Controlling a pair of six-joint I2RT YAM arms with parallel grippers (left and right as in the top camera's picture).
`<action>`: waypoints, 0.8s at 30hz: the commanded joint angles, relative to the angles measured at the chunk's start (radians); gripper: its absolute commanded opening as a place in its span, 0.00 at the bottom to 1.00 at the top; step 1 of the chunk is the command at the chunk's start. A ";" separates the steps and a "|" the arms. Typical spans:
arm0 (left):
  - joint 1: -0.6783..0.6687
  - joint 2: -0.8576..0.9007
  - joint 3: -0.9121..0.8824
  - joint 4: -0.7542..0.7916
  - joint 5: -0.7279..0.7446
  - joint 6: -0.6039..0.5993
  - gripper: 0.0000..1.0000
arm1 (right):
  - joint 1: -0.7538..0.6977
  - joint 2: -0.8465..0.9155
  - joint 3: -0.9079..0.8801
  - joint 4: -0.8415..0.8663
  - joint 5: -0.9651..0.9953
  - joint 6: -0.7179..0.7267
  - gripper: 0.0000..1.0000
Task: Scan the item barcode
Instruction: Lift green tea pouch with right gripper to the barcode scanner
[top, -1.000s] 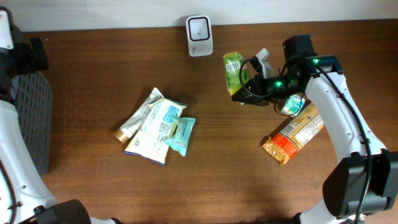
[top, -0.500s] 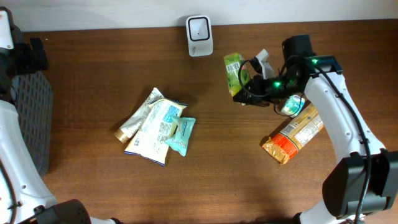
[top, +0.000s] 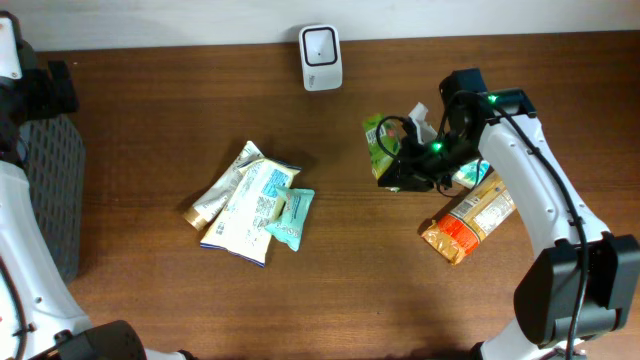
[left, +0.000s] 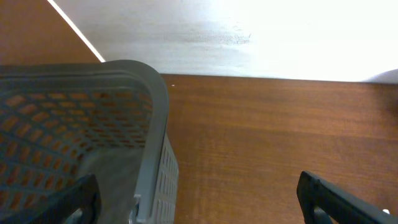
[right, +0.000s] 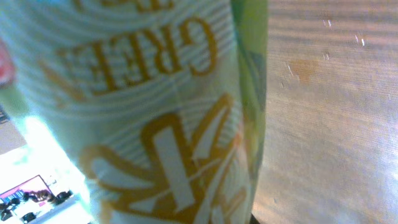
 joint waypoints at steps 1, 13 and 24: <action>-0.001 -0.015 0.007 0.001 0.003 0.015 0.99 | 0.010 -0.007 0.013 -0.012 0.003 0.001 0.07; -0.001 -0.015 0.007 0.001 0.003 0.015 0.99 | 0.107 0.004 0.080 0.199 0.376 0.081 0.06; -0.001 -0.015 0.007 0.001 0.003 0.015 0.99 | 0.330 0.601 0.726 0.689 1.501 -0.397 0.04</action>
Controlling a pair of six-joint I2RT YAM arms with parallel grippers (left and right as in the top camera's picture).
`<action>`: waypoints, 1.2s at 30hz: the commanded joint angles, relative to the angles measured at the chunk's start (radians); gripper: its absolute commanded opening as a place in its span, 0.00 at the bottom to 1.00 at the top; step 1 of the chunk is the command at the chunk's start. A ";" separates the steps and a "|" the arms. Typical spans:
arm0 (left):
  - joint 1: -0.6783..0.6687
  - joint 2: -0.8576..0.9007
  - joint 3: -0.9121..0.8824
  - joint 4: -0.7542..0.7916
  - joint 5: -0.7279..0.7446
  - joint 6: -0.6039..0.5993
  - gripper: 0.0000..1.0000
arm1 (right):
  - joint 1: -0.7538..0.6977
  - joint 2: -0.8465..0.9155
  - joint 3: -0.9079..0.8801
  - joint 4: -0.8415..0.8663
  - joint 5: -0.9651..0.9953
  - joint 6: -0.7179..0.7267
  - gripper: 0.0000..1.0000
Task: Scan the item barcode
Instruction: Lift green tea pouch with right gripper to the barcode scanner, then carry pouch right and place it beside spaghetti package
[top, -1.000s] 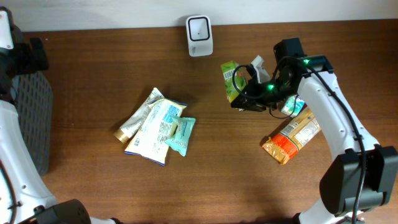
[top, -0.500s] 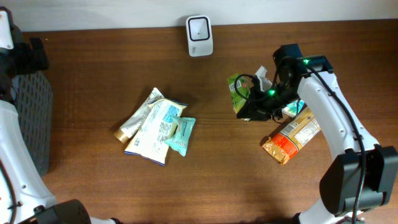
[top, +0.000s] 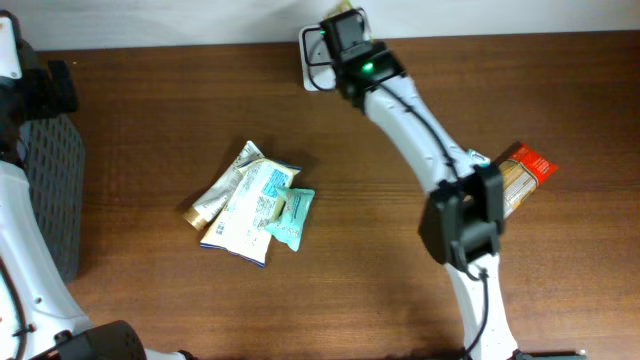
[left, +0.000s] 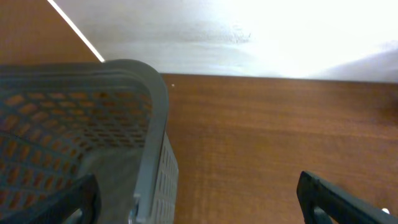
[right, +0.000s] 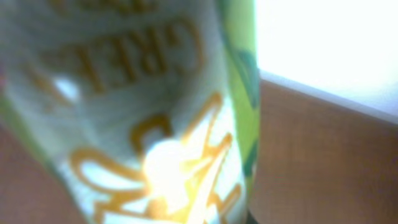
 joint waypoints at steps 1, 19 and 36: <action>-0.001 -0.015 0.007 -0.001 0.003 0.015 0.99 | 0.037 0.077 0.036 0.322 0.295 -0.334 0.04; -0.001 -0.015 0.007 -0.001 0.003 0.016 0.99 | 0.043 -0.002 0.017 0.131 0.331 -0.375 0.04; -0.001 -0.015 0.007 -0.001 0.003 0.015 0.99 | -0.793 -0.265 -0.286 -0.935 -0.543 0.262 0.08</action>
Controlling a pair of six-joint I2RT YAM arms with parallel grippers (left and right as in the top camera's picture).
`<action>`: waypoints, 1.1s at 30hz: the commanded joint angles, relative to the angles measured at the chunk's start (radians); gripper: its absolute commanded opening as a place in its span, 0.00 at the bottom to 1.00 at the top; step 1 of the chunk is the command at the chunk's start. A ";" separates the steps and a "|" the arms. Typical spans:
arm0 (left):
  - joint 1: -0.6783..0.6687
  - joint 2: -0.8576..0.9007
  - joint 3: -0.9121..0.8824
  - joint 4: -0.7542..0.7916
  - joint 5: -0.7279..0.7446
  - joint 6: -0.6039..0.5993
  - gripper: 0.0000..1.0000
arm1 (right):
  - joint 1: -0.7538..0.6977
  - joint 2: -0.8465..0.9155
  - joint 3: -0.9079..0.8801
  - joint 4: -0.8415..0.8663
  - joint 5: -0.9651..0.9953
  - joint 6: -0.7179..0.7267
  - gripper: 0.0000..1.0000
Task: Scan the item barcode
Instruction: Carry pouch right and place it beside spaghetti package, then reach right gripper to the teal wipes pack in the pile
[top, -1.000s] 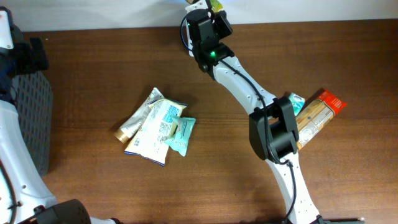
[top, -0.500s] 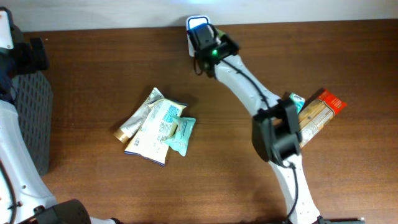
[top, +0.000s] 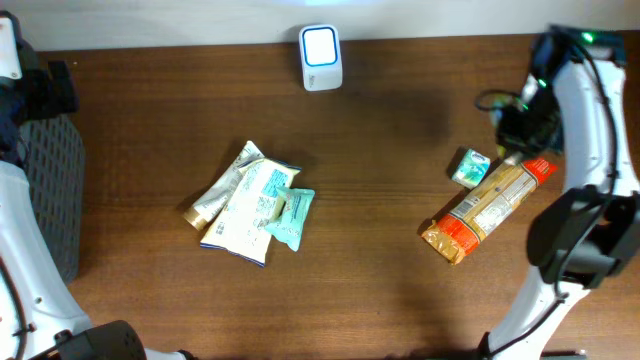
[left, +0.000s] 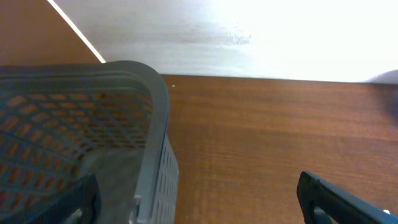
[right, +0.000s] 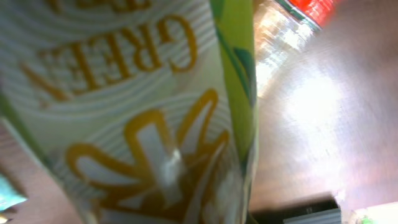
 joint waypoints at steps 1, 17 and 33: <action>-0.001 -0.015 0.007 0.000 0.003 0.015 0.99 | -0.158 -0.014 -0.143 0.063 0.036 0.012 0.08; -0.001 -0.015 0.007 0.000 0.003 0.015 0.99 | -0.330 -0.015 -0.137 0.054 -0.070 -0.119 0.66; -0.001 -0.015 0.007 0.000 0.003 0.015 0.99 | 0.788 -0.013 -0.378 0.833 -0.347 0.398 0.66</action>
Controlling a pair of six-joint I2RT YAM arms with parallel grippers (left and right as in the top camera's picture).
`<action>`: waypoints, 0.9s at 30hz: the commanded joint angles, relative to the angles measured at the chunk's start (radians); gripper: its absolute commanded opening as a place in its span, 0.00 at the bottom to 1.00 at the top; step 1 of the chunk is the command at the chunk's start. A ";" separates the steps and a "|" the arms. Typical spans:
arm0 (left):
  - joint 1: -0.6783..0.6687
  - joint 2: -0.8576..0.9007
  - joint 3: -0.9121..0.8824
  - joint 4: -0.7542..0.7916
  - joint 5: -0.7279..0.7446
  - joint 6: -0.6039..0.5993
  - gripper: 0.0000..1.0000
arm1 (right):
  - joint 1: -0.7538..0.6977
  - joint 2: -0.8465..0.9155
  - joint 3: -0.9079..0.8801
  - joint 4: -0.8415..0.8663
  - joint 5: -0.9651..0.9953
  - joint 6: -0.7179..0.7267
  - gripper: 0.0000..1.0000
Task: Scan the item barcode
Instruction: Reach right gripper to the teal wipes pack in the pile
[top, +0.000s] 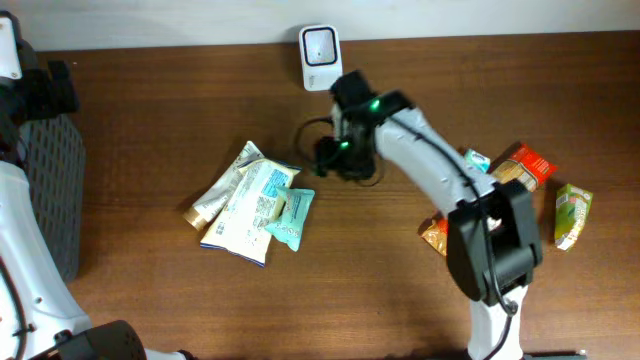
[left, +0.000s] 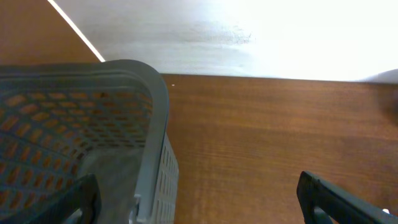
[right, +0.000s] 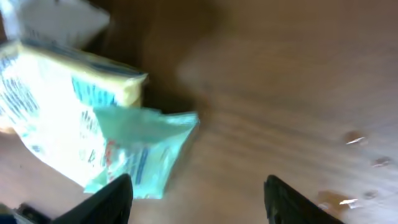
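The white barcode scanner (top: 320, 44) stands at the table's back edge. A green drink packet (top: 570, 216) lies at the far right, clear of both grippers. My right gripper (top: 332, 160) is open and empty, just right of the pile in the middle. In the right wrist view its fingers (right: 115, 195) frame bare table, with a teal packet (right: 144, 157) and a white-and-blue packet (right: 62, 118) just beyond. My left gripper (left: 199, 205) is open at the far left, next to the grey basket (left: 93, 118).
The pile (top: 250, 200) holds a white-and-blue packet, a teal packet and a tan tube. An orange-and-red package (top: 520, 170) and a small teal packet (top: 478, 159) lie at the right, partly under my right arm. The basket (top: 55, 190) fills the left edge.
My right gripper held the green packet at the far right; now the packet lies on the table there, and the gripper is open beside the middle pile. The left arm has not moved.
My right gripper first held the green packet near the orange package at the right. Then it held the packet up at the scanner. Then it was at the far right with it. Now the packet lies there, and the open gripper is by the pile.
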 joint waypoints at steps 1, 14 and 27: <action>-0.001 -0.015 0.007 0.001 0.003 0.015 0.99 | 0.102 -0.009 -0.073 0.142 0.008 0.164 0.66; -0.001 -0.015 0.007 0.001 0.003 0.015 0.99 | 0.261 0.050 -0.038 -0.009 0.388 0.195 0.04; -0.001 -0.015 0.007 0.001 0.003 0.016 0.99 | -0.208 0.198 -0.108 0.042 -0.591 -0.473 0.04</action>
